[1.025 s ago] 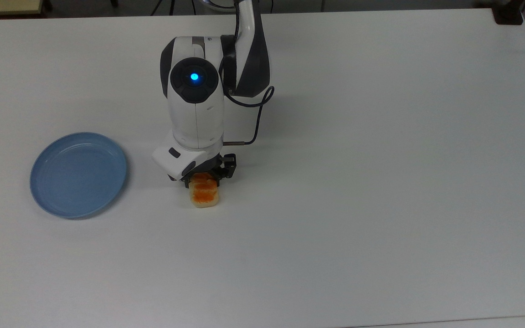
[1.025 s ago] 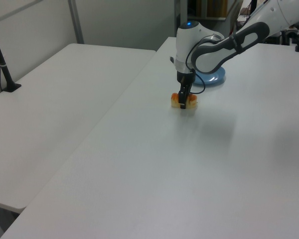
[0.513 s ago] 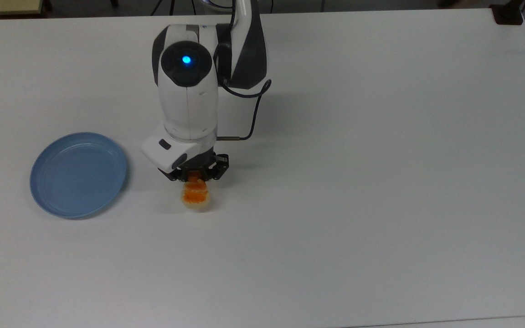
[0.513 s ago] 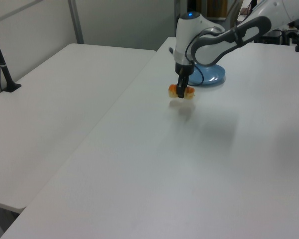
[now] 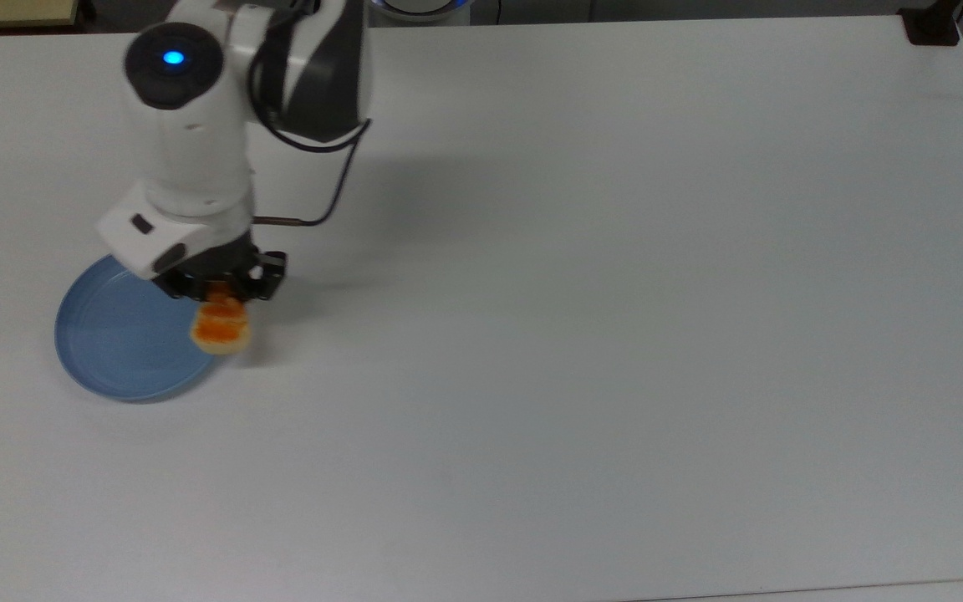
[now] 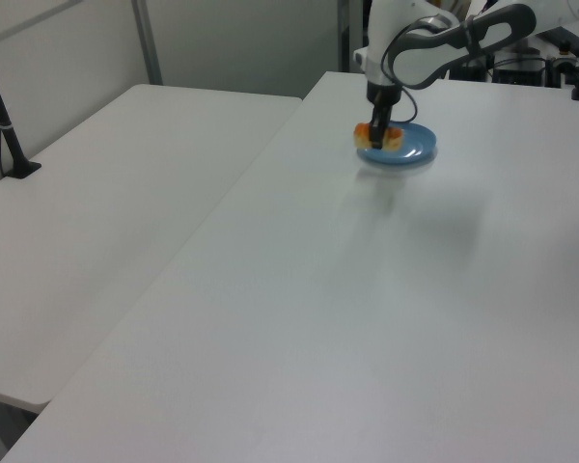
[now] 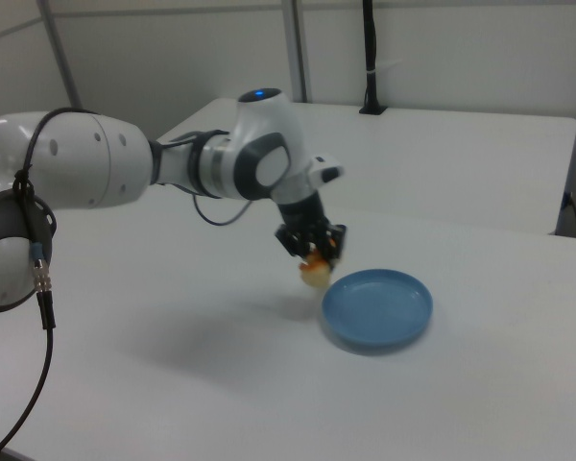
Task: Put the bread onto the plate
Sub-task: 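Lift the bread roll and carry it over the light-blue plate, then lower the bread roll onto the plate and open the gripper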
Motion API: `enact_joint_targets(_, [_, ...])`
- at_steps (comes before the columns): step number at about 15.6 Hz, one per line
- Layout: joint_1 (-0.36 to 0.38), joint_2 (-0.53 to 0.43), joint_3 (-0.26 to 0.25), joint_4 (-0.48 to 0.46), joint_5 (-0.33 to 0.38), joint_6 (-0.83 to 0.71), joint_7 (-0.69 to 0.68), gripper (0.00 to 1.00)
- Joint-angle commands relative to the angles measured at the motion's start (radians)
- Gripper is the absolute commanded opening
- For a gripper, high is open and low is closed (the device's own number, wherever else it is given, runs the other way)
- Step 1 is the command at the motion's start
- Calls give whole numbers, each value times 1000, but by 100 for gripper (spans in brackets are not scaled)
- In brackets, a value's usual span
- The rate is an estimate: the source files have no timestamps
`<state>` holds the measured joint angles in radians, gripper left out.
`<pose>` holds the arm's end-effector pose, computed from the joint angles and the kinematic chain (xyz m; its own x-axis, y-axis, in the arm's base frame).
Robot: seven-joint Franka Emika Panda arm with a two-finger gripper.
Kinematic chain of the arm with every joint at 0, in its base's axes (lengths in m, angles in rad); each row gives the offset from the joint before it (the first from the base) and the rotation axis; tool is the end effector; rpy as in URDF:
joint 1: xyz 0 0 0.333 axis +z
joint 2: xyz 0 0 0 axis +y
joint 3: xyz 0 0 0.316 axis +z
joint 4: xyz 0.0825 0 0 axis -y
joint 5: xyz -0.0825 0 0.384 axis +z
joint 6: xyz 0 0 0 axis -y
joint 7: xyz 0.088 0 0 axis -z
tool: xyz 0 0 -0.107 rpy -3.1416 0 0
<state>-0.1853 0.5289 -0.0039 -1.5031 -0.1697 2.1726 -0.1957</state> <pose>0.6998 -0.1401 0.3741 0.9897 0.1018 0.1004 0.0831 -0.9809 0.1761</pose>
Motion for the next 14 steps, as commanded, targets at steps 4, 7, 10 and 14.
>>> enact_joint_targets(4, [-65,42,-53,21,1,71,-171,32])
enact_joint_targets(7, [-63,86,-53,26,1,118,-166,32])
enact_joint_targets(10, [-65,100,-53,26,1,138,-166,44])
enact_joint_targets(14, [-72,97,-54,24,3,136,-166,100])
